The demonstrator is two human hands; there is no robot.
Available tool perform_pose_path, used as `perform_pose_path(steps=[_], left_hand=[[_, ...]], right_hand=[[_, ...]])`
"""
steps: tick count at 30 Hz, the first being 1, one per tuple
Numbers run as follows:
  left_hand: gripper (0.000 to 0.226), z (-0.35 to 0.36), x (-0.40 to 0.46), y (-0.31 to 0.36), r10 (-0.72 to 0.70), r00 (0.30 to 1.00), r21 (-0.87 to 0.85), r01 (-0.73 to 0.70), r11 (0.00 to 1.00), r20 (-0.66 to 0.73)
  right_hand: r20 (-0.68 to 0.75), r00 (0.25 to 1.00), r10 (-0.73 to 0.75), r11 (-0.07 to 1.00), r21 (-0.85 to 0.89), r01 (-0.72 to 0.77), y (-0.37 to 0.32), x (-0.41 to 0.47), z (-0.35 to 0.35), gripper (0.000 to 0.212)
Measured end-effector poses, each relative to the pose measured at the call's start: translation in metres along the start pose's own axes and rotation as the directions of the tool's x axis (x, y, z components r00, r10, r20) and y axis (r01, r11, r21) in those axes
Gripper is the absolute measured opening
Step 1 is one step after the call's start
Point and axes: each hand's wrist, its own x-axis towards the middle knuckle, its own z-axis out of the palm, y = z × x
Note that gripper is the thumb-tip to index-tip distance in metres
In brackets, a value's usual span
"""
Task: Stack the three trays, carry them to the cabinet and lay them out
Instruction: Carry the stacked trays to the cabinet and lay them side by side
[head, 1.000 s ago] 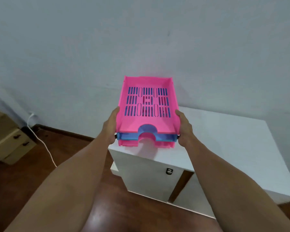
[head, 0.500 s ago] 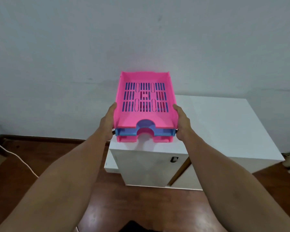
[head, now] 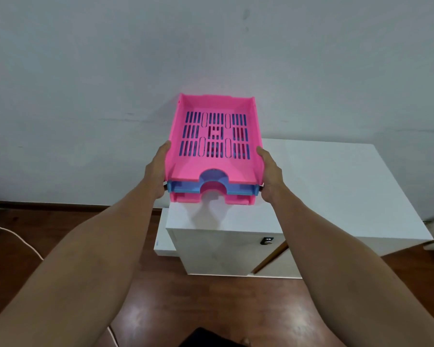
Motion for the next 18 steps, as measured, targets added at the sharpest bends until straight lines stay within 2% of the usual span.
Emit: perform_pose_path(steps=[3,6,12,16,18], left_hand=[[0.064,-0.002,0.001,0.001,0.011,1.000,0.002,-0.011,1.000,-0.009],[0.067,-0.003,0.001,0.002,0.017,1.000,-0.004,-0.017,1.000,0.004],[0.057,-0.001,-0.006,0.006,0.006,1.000,-0.002,-0.006,1.000,-0.020],[0.040,0.001,-0.011,0.016,0.014,0.994,-0.031,-0.018,0.999,-0.109],[0.030,0.005,-0.016,0.023,0.079,0.982,-0.027,-0.085,0.996,-0.172]], right_hand=[[0.008,1.000,-0.001,1.000,-0.018,0.002,0.002,0.001,0.001,0.049],[0.011,1.000,-0.010,0.999,-0.036,0.011,0.001,0.002,0.000,0.044],[-0.004,1.000,0.009,0.998,-0.059,-0.009,-0.006,-0.009,0.002,0.035],[-0.029,0.999,-0.015,1.000,-0.016,0.015,-0.012,-0.011,0.005,0.033],[-0.071,0.995,-0.073,0.997,-0.041,0.070,-0.016,-0.012,0.010,0.036]])
